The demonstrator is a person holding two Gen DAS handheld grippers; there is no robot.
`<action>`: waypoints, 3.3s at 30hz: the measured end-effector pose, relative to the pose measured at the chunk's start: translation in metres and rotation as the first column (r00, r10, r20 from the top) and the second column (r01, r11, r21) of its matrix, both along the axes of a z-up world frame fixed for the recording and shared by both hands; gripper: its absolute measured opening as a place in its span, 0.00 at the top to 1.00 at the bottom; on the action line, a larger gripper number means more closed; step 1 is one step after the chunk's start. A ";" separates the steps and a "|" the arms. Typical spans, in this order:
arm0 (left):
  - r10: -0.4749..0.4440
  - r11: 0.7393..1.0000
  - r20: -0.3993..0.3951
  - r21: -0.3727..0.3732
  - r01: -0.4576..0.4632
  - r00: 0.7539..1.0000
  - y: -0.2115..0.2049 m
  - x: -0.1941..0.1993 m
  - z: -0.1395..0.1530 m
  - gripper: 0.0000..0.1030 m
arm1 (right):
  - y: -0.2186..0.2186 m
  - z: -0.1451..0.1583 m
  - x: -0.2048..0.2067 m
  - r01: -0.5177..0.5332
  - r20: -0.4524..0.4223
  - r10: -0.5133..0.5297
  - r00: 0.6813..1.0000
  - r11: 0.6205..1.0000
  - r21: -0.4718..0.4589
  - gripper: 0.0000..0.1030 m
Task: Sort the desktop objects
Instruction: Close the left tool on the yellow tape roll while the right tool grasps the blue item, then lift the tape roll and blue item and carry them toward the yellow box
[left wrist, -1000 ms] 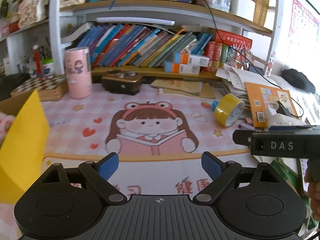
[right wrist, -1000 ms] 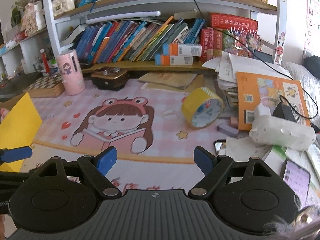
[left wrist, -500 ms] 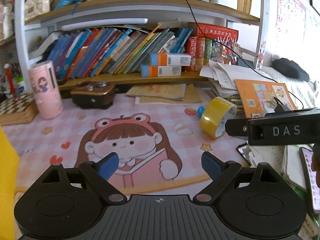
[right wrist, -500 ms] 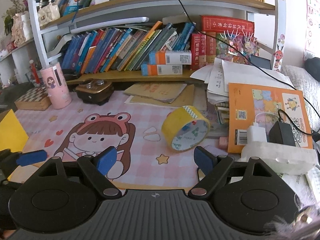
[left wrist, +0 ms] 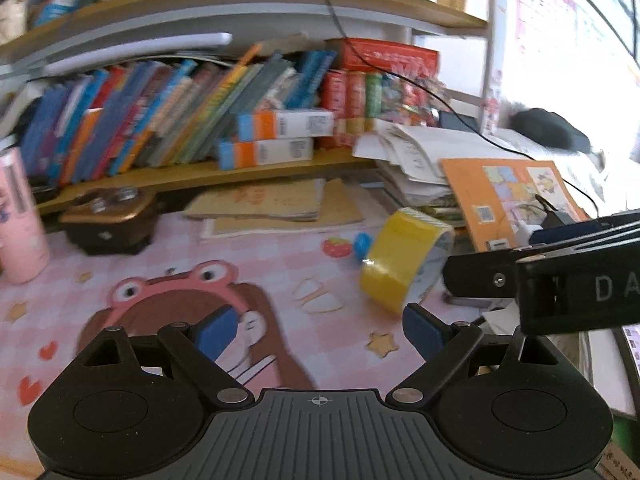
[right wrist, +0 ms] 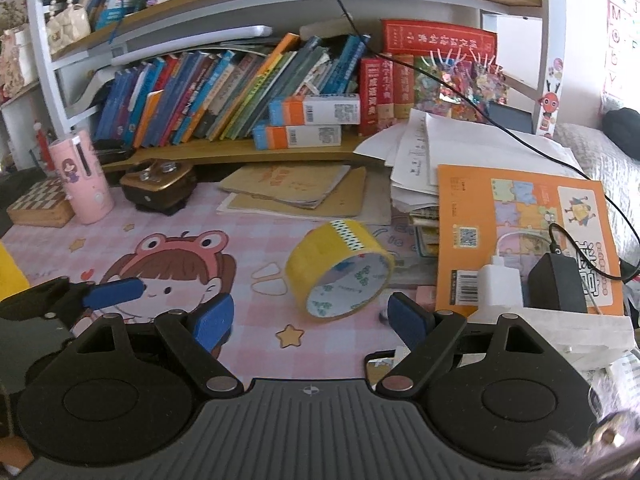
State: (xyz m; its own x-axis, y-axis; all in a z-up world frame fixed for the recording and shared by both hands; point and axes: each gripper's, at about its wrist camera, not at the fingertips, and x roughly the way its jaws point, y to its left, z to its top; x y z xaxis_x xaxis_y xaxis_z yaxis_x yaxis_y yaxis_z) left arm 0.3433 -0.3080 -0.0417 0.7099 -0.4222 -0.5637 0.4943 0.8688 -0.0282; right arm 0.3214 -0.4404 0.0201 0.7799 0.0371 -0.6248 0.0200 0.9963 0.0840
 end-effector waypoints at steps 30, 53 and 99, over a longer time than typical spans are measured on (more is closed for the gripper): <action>-0.200 0.980 -0.097 -0.028 0.198 0.975 -0.056 0.066 -0.025 0.60 | -0.036 -0.001 0.041 0.087 0.013 -0.086 0.996 0.996 -0.024 0.20; 0.321 0.907 -0.260 -0.191 -0.375 0.911 0.107 0.006 0.016 0.62 | 0.008 -0.085 0.140 -0.058 -0.139 0.044 0.989 0.994 -0.095 0.42; 0.466 0.800 -0.201 -0.321 -0.507 0.862 0.246 -0.176 0.062 0.62 | 0.161 0.004 -0.079 -0.398 -0.077 0.408 0.910 0.910 0.118 0.76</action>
